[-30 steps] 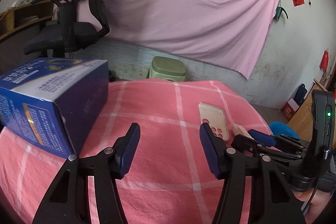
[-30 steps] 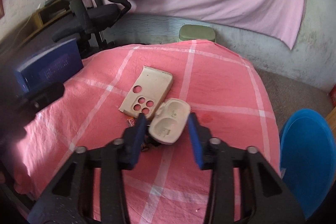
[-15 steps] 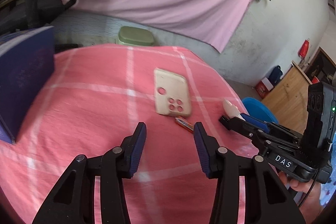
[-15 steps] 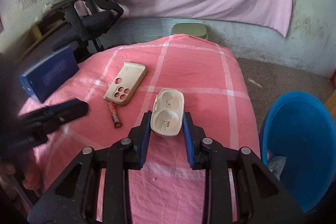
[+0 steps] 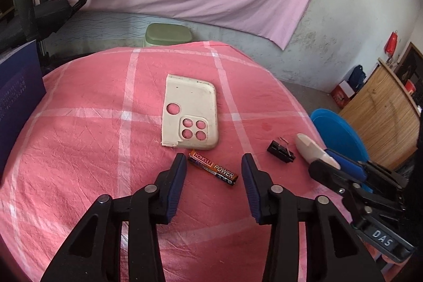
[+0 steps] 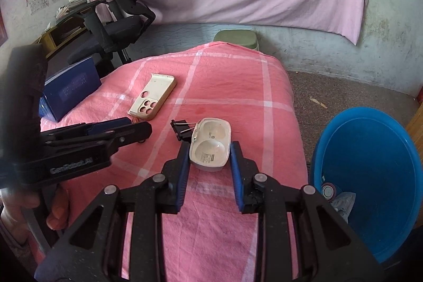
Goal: Collect trash
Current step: 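Grasp the white plastic case with the right gripper while the left grasps the battery, then carry the case and battery over the blue bucket and open both grippers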
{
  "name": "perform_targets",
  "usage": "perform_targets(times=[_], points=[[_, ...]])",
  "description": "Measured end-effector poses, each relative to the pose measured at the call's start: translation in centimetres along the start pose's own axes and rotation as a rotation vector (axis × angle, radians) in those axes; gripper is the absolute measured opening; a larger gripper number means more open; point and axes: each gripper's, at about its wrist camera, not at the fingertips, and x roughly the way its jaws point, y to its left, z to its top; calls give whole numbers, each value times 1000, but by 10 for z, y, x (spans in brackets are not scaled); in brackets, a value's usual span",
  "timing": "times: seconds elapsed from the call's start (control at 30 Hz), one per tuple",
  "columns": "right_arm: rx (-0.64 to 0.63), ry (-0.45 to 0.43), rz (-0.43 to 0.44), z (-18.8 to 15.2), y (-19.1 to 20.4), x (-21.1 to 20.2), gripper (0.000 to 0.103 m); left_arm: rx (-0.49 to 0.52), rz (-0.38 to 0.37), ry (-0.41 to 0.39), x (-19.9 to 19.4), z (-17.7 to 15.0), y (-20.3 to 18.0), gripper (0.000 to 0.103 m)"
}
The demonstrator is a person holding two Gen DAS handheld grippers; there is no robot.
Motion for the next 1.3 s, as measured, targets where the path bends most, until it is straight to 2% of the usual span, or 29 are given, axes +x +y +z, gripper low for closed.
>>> perform_targets(times=[0.2, 0.27, 0.47, 0.67, 0.8, 0.87, 0.93, 1.03, 1.17, 1.3], points=[[2, 26, 2, 1, 0, 7, 55, 31, 38, -2, 0, -8, -7, 33], [4, 34, 4, 1, -1, 8, 55, 37, 53, 2, 0, -11, -8, 18], [13, 48, 0, 1, 2, 11, 55, 19, 25, 17, 3, -9, -7, 17], [19, 50, -8, 1, 0, 12, 56, 47, 50, 26, 4, -7, -14, 17], [39, 56, 2, 0, -4, 13, 57, 116, 91, 33, 6, -9, -26, 17], [37, 55, -4, 0, -4, 13, 55, 119, 98, 28, 6, -11, -26, 12], [33, 49, -15, 0, -3, 12, 54, 96, 89, 19, 5, -12, -23, 6], [35, 31, -7, 0, -4, 9, 54, 35, 27, 6, 1, -12, -10, 6], [48, 8, 15, -1, -7, 5, 54, 37, 24, -30, -10, -18, -12, 6], [29, -67, 19, -3, -4, -11, 54, 54, -3, -141, -35, -24, -17, 6]])
